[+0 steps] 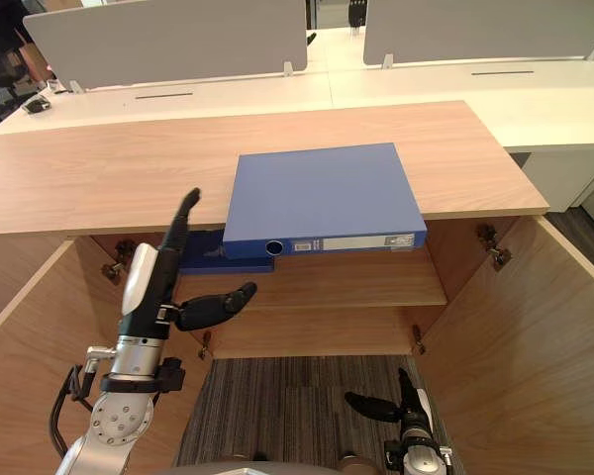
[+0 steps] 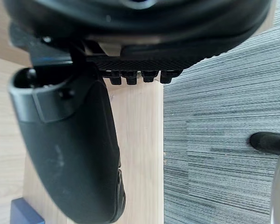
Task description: Walk over to the cabinet, pick up the folder, carry it to the office cabinet, place the folder inside the office cabinet, then close the office cabinet door
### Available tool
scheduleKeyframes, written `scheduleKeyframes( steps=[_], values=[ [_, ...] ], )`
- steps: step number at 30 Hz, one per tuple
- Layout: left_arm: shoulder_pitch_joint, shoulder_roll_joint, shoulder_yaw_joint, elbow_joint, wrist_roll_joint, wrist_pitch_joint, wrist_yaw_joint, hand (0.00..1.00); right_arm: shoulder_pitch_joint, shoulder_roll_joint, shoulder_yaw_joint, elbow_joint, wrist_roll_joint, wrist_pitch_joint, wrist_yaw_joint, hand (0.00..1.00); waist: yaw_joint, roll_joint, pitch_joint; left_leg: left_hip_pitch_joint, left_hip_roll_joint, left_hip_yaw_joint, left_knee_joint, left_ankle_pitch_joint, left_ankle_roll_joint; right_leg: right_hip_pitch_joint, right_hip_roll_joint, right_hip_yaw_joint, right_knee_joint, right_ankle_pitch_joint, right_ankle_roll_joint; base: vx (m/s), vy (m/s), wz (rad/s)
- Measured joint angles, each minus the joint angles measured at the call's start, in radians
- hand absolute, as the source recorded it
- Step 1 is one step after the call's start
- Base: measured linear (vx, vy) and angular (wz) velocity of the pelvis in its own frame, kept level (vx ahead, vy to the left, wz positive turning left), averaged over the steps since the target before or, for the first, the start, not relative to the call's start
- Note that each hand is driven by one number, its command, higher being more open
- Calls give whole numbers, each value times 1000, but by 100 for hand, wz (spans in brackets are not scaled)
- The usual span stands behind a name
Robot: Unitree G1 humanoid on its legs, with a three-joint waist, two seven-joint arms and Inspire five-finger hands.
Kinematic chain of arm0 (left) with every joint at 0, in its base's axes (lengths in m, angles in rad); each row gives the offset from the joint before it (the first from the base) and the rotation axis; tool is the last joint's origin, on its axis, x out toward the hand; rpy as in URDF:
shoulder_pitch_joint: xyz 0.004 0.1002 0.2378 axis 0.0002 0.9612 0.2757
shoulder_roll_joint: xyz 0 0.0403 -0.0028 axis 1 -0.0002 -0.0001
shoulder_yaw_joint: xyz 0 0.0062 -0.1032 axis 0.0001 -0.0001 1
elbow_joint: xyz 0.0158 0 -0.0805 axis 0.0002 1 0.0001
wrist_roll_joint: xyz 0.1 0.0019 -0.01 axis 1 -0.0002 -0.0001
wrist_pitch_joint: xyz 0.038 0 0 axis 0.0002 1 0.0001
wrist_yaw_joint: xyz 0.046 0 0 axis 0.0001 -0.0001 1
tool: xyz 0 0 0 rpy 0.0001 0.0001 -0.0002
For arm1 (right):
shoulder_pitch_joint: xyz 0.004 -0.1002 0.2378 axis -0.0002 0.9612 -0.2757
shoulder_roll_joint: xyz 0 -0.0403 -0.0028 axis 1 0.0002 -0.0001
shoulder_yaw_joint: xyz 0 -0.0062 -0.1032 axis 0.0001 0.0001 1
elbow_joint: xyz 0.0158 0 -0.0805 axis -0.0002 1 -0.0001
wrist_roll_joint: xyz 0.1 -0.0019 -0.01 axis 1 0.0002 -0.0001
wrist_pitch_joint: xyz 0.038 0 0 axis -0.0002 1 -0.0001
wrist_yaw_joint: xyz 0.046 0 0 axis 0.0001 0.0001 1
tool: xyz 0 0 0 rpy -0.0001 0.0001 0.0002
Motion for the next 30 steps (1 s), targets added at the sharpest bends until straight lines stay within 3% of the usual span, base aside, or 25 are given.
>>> scheduleKeyframes(
  steps=[5, 11, 12, 18, 25, 30],
  values=[
    [-102, 25, -44, 29, 224, 37, 42, 100, 4, 3, 21, 7, -1, -1, 3, 100, -19, -8, -7, 15, 0, 19, -42, 17, -2, -14, 2, 20, 0, 1, 0, -16, -4, -10],
    [-198, -4, -67, 127, 342, 105, 61, 100, 12, 4, 23, 8, 12, -3, 20, 100, -29, -16, -14, 31, 0, 43, -75, 25, -2, -28, 7, 39, -6, 2, 0, 44, 1, -12],
    [-220, -4, -66, 162, 355, 121, 61, 0, 11, 4, 26, 8, 13, -3, 27, 100, -31, -20, -15, 37, -1, 45, -90, 31, 0, -31, 7, 39, -7, 2, 0, 58, 6, -6],
    [-281, -3, -59, 205, 375, 164, 66, 0, 8, 13, 37, 7, 25, -3, 54, 100, -39, -36, -25, 47, -12, 51, -122, 37, 3, -29, 1, 41, -27, 7, 1, 26, 13, -2],
    [-373, 8, -27, 195, 383, 128, 62, 0, 6, 13, 35, 7, 46, -3, 57, 100, -52, -36, -33, 66, -32, 72, -156, 45, 13, -17, -12, 63, -68, 27, 14, -1, 26, -8],
    [-343, -6, -27, 167, 302, 115, 38, 0, 6, 25, 16, 2, 62, -3, 53, 100, -58, -38, -34, 66, -34, 76, -161, 45, 13, -22, -13, 70, -68, 27, 14, -3, -1, -3]
  ],
)
